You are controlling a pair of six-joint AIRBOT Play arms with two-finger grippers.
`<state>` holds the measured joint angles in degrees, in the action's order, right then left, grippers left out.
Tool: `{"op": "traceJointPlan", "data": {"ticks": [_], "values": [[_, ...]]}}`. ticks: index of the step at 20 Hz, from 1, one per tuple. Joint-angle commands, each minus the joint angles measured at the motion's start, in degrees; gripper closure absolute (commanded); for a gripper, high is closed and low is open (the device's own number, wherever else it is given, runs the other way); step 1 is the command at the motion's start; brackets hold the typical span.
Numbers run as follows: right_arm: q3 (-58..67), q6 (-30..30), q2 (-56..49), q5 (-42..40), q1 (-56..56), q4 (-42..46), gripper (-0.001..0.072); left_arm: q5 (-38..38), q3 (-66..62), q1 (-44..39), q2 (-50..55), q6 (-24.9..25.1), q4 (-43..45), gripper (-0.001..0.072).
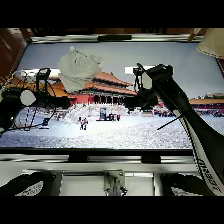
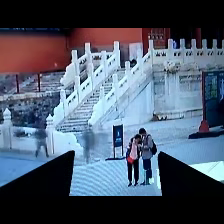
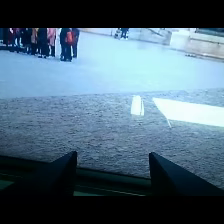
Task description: Fold the shirts.
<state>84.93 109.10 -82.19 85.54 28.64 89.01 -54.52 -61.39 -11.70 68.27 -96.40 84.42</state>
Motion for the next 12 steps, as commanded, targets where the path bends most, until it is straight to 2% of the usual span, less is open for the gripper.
{"op": "traceJointPlan", "data": {"ticks": [1,2,6,12], "values": [[0.04,-0.09,-0.02,-0.04,0.04,-0.70,0.0161,4.02,-7.15,3.15,9.31,0.11,0.20,0.0075],[0.04,-0.09,-0.02,-0.07,0.04,-1.22,0.0161,2.38,-10.84,4.92,13.44,0.04,0.24,0.0034],[0.04,-0.09,-0.02,-0.11,0.04,-3.17,0.0161,-2.12,-23.37,9.81,27.54,-0.04,-0.55,0.0034],[0.04,-0.09,-0.02,-2.05,0.04,-3.28,0.0161,2.54,-28.87,10.16,37.68,-0.39,-2.51,0.0035]]}}
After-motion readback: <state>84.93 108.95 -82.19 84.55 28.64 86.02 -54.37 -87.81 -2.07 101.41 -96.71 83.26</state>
